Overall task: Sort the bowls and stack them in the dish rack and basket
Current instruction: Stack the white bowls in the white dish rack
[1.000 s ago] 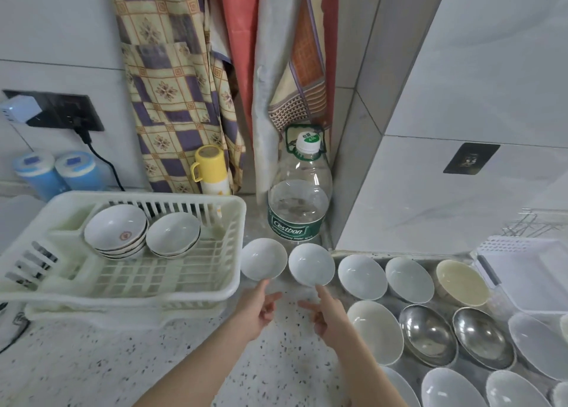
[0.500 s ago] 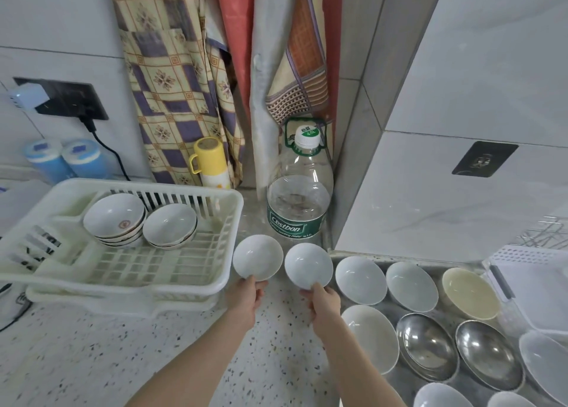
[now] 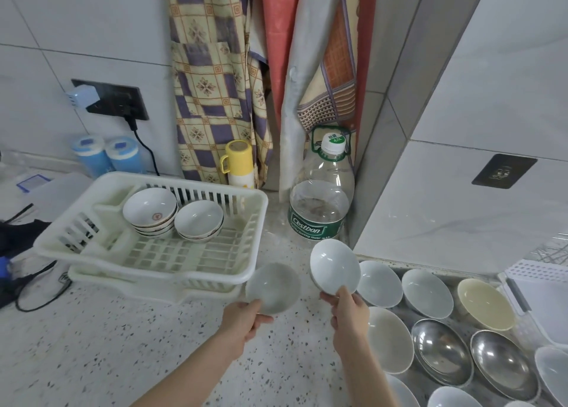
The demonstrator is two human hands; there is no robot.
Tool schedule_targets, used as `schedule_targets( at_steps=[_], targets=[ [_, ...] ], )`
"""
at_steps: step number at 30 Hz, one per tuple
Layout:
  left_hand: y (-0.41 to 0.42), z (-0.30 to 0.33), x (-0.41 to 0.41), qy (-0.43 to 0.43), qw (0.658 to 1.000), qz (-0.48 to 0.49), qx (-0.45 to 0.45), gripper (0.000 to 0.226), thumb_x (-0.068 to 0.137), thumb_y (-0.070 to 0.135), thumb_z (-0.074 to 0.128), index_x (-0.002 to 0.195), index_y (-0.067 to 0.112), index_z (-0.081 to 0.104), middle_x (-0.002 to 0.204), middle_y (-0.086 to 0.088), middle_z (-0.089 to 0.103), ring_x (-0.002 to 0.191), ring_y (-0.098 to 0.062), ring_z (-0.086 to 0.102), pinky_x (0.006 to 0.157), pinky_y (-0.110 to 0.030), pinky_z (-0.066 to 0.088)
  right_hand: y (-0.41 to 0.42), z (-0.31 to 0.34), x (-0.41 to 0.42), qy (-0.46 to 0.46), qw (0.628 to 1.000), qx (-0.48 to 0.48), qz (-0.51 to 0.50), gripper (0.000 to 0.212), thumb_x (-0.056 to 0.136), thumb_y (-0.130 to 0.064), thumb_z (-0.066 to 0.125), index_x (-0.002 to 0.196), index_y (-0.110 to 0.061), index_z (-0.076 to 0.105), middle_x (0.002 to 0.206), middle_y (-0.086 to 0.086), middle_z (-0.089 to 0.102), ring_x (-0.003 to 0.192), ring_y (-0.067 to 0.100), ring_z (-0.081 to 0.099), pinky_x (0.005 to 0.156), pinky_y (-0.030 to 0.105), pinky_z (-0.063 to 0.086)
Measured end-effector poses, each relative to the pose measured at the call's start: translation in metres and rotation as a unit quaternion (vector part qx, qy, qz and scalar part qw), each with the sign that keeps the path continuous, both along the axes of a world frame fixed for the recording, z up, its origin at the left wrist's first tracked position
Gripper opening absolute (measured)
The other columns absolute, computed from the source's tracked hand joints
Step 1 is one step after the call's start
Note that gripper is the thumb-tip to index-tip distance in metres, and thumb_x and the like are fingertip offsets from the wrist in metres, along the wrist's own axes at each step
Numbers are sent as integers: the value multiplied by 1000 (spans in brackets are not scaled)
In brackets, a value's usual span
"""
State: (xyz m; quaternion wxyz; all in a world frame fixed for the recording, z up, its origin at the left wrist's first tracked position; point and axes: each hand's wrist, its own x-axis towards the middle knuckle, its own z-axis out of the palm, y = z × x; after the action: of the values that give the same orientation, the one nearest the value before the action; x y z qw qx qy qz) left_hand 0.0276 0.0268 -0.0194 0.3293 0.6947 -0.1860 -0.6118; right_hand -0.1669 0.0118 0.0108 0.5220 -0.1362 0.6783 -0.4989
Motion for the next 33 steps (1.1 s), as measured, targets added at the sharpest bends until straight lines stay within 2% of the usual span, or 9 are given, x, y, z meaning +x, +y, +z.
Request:
schedule_targets(
  at_steps=[3, 6, 9, 11, 14, 18, 24, 28, 33],
  targets=[
    [9, 23, 16, -50, 992, -113, -9, 18, 90, 4, 50, 102, 1, 63, 73, -17, 76, 39, -10, 35, 38, -18, 24, -1, 26, 9, 16, 999, -30, 11, 18, 86, -8, 46, 96, -7, 61, 75, 14, 75, 46, 10, 25, 33, 18, 25],
    [13, 51, 34, -67, 975, -207, -38, 21, 84, 3, 47, 94, 1, 66, 72, -16, 76, 39, -8, 43, 39, -17, 27, -7, 57, 21, 40, 996, -65, 45, 14, 86, -10, 46, 87, -7, 60, 78, 14, 76, 42, 8, 24, 33, 18, 24],
    [13, 80, 59, -74, 957, -267, -85, 13, 81, 6, 47, 78, 6, 60, 68, -12, 75, 41, -8, 45, 40, -17, 28, -16, 87, 34, 69, 990, -95, 80, 13, 84, -11, 47, 80, -6, 58, 76, 13, 76, 36, 6, 23, 32, 17, 23],
    [10, 97, 83, -78, 950, -279, -117, 11, 78, 6, 47, 75, 7, 58, 69, -14, 74, 42, -9, 46, 40, -18, 26, -21, 103, 45, 75, 987, -115, 89, 14, 84, -11, 47, 80, -5, 59, 75, 13, 76, 35, 6, 22, 32, 17, 22],
    [2, 117, 128, -73, 953, -254, -150, 12, 80, 4, 48, 79, 4, 60, 71, -17, 74, 42, -11, 43, 40, -19, 23, -31, 120, 68, 68, 984, -150, 75, 17, 82, -10, 46, 83, -2, 62, 73, 14, 75, 34, 6, 22, 32, 15, 22],
    [-10, 128, 197, -93, 964, -168, -181, 13, 86, -1, 48, 80, 1, 60, 64, -17, 71, 38, -11, 37, 38, -18, 22, -46, 117, 115, 75, 983, -160, 57, 16, 83, -10, 48, 86, -4, 63, 66, 13, 73, 36, 6, 24, 33, 17, 23],
    [-29, 125, 280, -129, 973, -72, -177, 19, 89, 1, 49, 93, -4, 68, 72, -20, 75, 34, -7, 35, 33, -16, 24, -72, 83, 187, 136, 975, -100, 145, 18, 89, -15, 49, 91, -5, 64, 58, 6, 71, 52, 10, 45, 50, 24, 31],
    [-43, 118, 305, -111, 977, -37, -179, 21, 89, 0, 48, 95, -5, 68, 74, -23, 74, 30, -6, 33, 31, -16, 25, -86, 65, 226, 159, 970, -93, 157, 18, 89, -17, 51, 90, -7, 66, 61, 7, 71, 56, 12, 48, 53, 26, 35],
    [-58, 106, 317, -42, 985, -14, -168, 21, 91, 1, 48, 100, -8, 65, 80, -28, 74, 32, -5, 31, 30, -17, 24, -97, 48, 258, 203, 961, -82, 172, 25, 91, -18, 48, 84, -6, 68, 64, 6, 72, 72, 19, 62, 58, 27, 42]
  ],
)
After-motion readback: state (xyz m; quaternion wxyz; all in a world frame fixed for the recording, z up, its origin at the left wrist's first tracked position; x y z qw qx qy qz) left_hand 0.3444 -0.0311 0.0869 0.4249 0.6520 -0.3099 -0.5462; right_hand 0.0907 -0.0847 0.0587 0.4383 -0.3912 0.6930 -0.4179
